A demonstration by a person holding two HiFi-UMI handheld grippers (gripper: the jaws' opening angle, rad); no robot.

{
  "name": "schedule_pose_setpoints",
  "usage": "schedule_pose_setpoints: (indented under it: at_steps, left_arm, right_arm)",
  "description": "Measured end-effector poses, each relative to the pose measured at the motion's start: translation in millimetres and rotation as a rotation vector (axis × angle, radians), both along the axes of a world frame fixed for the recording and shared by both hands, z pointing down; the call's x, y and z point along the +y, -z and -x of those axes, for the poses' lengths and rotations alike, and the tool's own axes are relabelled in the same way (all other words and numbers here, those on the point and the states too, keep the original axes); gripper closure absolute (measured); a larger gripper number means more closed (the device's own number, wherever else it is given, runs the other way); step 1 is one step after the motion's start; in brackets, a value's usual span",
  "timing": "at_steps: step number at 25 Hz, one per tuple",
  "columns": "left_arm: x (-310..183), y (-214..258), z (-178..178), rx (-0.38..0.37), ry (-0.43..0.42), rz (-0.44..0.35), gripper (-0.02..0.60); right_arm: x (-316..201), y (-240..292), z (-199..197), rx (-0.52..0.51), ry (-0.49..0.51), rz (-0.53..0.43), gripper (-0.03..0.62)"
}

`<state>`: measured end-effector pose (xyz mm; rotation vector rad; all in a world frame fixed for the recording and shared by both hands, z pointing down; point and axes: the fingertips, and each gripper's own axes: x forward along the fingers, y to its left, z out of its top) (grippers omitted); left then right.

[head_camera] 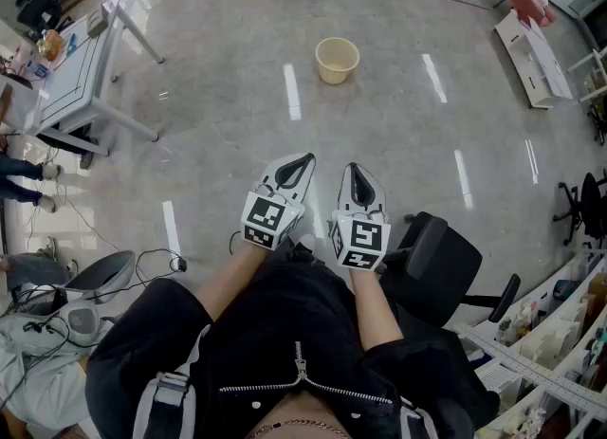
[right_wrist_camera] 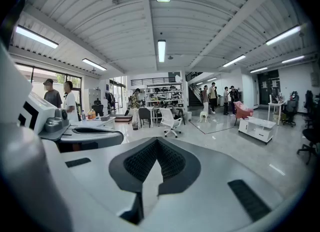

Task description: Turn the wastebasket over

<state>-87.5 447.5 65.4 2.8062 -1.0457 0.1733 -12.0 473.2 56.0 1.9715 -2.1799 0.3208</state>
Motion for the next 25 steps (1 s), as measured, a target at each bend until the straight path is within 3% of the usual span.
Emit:
schedule_pose_setpoints:
  at_steps: [25]
  left_arm:
    - [0, 1, 7, 0.008, 0.016, -0.003, 0.576]
  right_arm:
    - [2, 2, 21, -0.05, 0.058, -0.034, 0.585]
